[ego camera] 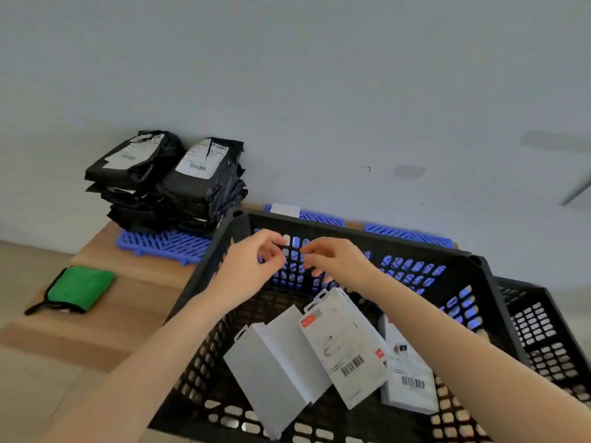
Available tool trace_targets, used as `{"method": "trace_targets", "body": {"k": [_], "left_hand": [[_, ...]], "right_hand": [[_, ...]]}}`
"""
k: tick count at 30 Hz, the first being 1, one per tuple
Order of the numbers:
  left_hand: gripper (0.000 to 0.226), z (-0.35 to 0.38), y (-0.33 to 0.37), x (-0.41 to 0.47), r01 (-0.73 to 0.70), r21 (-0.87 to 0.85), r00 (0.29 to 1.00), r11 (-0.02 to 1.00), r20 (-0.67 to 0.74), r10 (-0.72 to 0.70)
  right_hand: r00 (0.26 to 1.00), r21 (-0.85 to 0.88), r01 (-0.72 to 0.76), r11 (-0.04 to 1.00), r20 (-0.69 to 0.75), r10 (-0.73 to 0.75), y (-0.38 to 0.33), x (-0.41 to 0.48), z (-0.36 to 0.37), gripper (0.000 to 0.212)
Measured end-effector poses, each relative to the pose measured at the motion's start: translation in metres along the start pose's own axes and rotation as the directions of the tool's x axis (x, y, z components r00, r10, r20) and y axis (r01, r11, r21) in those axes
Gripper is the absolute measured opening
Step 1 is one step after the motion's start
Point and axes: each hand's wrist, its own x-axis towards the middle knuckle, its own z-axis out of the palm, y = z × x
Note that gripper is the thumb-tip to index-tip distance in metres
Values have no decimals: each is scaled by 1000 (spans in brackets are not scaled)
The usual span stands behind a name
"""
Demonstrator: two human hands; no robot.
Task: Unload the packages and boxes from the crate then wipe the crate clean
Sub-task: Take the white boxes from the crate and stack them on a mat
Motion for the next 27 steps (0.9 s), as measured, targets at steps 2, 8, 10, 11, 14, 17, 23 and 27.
{"method": "trace_targets", "body": {"k": [2, 8, 10, 11, 14, 17, 23, 27], "left_hand": [[43, 11, -10, -16, 102, 164, 950, 981, 277, -146], [83, 32, -45, -46, 68, 601, 639, 796, 587, -498], [85, 34, -54, -52, 95, 631, 611, 770, 574, -546], [85, 34, -58, -55, 114, 633, 597, 766, 573, -562], [81, 34, -64, -59, 122, 640, 567, 758, 582, -583], [80, 35, -68, -58, 109, 646, 555, 756, 591, -585], [83, 31, -68, -58, 115, 655, 489, 747, 617, -617], [81, 27, -67, -57, 186, 609, 534, 771, 597, -600]], "right_hand": [[995, -95, -19, 995, 100, 28, 14, -9, 22, 30], [941, -408, -3, 913, 307, 141, 59, -23, 88, 57], [914, -451, 2, 892, 362, 181, 72, -23, 109, 67], [907, -480, 4, 877, 371, 198, 76, -24, 116, 70], [903, -543, 11, 840, 366, 224, 84, -28, 137, 76], [895, -584, -11, 812, 356, 268, 90, -35, 159, 85], [911, -518, -82, 851, 307, 275, 97, -37, 167, 79], [909, -369, -140, 919, 320, 267, 96, -35, 153, 84]]}}
